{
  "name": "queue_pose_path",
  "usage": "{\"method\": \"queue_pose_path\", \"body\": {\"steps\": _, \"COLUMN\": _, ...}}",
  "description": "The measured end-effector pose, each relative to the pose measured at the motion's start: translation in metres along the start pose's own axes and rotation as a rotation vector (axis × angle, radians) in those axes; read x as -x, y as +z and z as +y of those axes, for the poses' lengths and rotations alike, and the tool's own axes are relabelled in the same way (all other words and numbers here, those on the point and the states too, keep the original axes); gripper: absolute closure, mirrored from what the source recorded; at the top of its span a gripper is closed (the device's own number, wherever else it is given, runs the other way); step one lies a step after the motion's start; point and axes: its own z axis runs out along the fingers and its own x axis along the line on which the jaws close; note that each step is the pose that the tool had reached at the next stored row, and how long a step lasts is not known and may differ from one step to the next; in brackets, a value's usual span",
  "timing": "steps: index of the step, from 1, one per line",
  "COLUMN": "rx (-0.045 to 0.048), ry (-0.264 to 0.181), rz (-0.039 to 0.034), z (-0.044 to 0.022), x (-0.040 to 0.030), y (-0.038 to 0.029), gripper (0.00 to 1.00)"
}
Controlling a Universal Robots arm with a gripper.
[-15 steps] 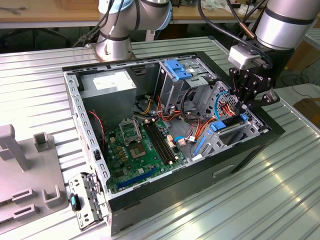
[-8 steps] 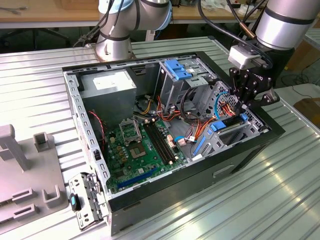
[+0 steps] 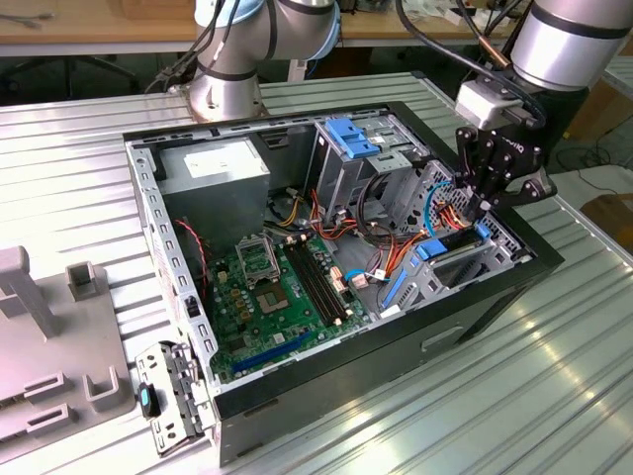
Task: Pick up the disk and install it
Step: 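Insert the second disk wire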
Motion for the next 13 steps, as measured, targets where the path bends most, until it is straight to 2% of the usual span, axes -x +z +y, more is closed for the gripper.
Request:
{"method": "queue_pose_path", "body": {"steps": 1, "rx": 0.0028, "ry": 0.000, "rz": -0.0006, "z": -0.0001, "x": -0.0001, "y": -0.0008, "gripper": 0.89}}
{"method": "queue_pose_path", "body": {"steps": 5, "rx": 0.0253, "ry": -0.002, "rz": -0.0011, "z": -0.0002, "x": 0.0000, "y": -0.0018, "gripper": 0.89}}
{"method": "queue_pose_path", "body": {"steps": 6, "rx": 0.0278, "ry": -0.002, "rz": -0.0009, "z": -0.0003, "x": -0.0002, "y": -0.0031, "gripper": 0.89}}
{"method": "queue_pose_path", "body": {"steps": 9, "rx": 0.0314, "ry": -0.002, "rz": -0.0008, "z": -0.0014, "x": -0.0011, "y": -0.0149, "gripper": 0.89}}
{"method": "queue_pose_path", "body": {"steps": 11, "rx": 0.0337, "ry": -0.002, "rz": -0.0010, "z": -0.0026, "x": -0.0021, "y": -0.0284, "gripper": 0.89}}
{"method": "queue_pose_path", "body": {"steps": 13, "rx": 0.0349, "ry": -0.003, "rz": -0.0009, "z": -0.0035, "x": -0.0029, "y": -0.0381, "gripper": 0.89}}
